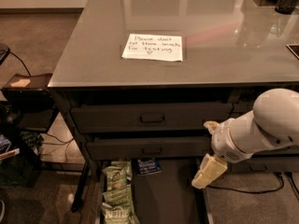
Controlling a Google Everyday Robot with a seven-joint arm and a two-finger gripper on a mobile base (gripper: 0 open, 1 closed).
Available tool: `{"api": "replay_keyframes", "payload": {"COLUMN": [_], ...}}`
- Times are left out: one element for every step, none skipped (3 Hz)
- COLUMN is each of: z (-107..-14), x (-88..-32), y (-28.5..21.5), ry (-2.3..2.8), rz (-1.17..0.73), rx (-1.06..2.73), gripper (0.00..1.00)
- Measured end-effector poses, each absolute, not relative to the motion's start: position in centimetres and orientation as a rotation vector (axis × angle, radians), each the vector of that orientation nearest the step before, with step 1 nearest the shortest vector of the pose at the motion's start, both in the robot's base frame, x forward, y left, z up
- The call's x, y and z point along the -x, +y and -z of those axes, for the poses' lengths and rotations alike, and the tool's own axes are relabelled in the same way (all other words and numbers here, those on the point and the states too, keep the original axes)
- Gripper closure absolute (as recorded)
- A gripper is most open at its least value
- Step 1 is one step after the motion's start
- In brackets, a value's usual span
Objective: Pick blue chip bag from bottom drawer and place on counter
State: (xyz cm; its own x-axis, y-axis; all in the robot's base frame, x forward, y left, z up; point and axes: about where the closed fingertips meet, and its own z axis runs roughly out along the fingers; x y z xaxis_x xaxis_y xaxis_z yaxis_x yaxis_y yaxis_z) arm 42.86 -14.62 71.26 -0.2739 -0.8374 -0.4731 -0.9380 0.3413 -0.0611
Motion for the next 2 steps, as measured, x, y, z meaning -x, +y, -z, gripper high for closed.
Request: {"api": "replay_keyframes", "payload": {"z": [-67.9,-62.0], "x": [-43.5,-44.7], "y": [-15.0,-14.8], "ry": [2.171,2.132], "rz": [-0.294,-0.283], "rx": [1.561,1.552], "gripper": [0.00,0.00]}}
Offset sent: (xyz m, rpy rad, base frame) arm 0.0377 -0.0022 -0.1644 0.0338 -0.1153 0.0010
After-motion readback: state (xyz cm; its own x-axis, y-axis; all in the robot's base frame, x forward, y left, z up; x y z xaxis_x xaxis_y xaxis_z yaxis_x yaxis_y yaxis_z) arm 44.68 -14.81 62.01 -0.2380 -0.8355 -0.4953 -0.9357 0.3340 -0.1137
